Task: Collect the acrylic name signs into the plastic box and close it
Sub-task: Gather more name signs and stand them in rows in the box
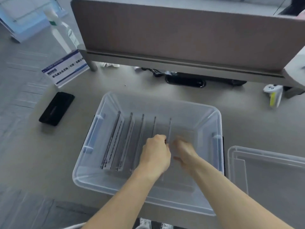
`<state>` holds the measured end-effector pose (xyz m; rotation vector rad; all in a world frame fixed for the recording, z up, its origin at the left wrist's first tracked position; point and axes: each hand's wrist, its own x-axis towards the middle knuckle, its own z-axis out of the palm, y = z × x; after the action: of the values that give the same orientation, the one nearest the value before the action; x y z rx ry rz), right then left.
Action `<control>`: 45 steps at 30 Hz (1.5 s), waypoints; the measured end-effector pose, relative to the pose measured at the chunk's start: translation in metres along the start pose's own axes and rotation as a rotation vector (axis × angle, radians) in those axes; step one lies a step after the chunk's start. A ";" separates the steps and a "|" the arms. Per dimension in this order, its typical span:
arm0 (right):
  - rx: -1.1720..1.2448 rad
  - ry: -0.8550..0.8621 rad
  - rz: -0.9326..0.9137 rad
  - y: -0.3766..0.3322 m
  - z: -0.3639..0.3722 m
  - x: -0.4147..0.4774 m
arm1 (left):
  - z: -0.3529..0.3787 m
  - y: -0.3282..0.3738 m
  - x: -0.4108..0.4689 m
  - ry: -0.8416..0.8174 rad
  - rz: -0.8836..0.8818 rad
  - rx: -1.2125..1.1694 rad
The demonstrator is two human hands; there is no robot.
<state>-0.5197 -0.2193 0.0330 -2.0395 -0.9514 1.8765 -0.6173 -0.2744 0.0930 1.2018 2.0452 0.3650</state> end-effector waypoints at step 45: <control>-0.046 -0.194 -0.985 -0.265 0.082 -0.216 | -0.382 -0.012 -0.040 0.613 0.074 -0.569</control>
<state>-0.6764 -0.1628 0.3427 -1.0302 -1.6428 1.4665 -0.8832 -0.2710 0.3699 0.8644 2.1510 1.3858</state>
